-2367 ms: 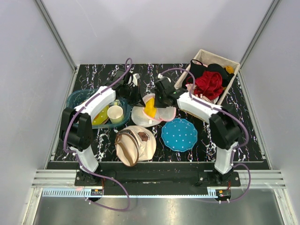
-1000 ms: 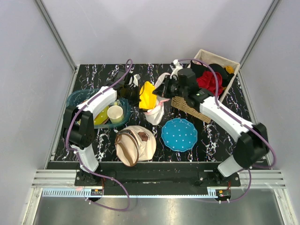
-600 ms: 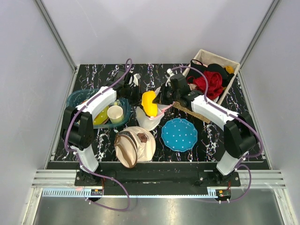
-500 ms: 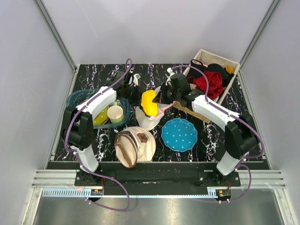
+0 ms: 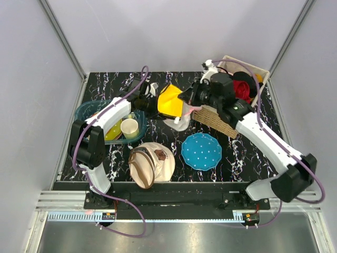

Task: Unzip the laundry bag and remove the bra

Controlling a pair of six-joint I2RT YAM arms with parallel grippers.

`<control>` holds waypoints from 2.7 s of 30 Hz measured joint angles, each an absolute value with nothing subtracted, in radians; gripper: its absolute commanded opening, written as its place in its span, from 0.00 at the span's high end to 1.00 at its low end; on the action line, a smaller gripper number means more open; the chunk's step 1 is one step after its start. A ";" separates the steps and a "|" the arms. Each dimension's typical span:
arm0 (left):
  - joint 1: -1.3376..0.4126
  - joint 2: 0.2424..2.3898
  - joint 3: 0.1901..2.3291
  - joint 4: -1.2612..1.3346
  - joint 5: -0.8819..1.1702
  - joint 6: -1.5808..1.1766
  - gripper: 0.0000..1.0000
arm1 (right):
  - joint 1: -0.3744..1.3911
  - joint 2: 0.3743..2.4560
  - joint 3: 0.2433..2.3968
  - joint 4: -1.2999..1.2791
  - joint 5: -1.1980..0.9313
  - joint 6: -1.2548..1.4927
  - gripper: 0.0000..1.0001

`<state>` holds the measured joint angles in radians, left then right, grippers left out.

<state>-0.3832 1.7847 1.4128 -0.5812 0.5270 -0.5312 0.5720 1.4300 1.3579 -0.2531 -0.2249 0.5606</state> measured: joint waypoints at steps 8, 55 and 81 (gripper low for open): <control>-0.382 1.781 1.413 -0.583 0.521 -0.530 1.00 | 0.536 1.201 1.334 -0.208 0.003 0.574 1.00; -0.274 1.903 1.537 -0.556 0.483 -0.581 1.00 | -0.087 1.461 1.977 -0.248 -0.292 0.837 1.00; -0.226 1.956 1.927 -0.641 0.482 -0.599 1.00 | -0.123 1.666 2.293 -0.520 -0.077 0.658 1.00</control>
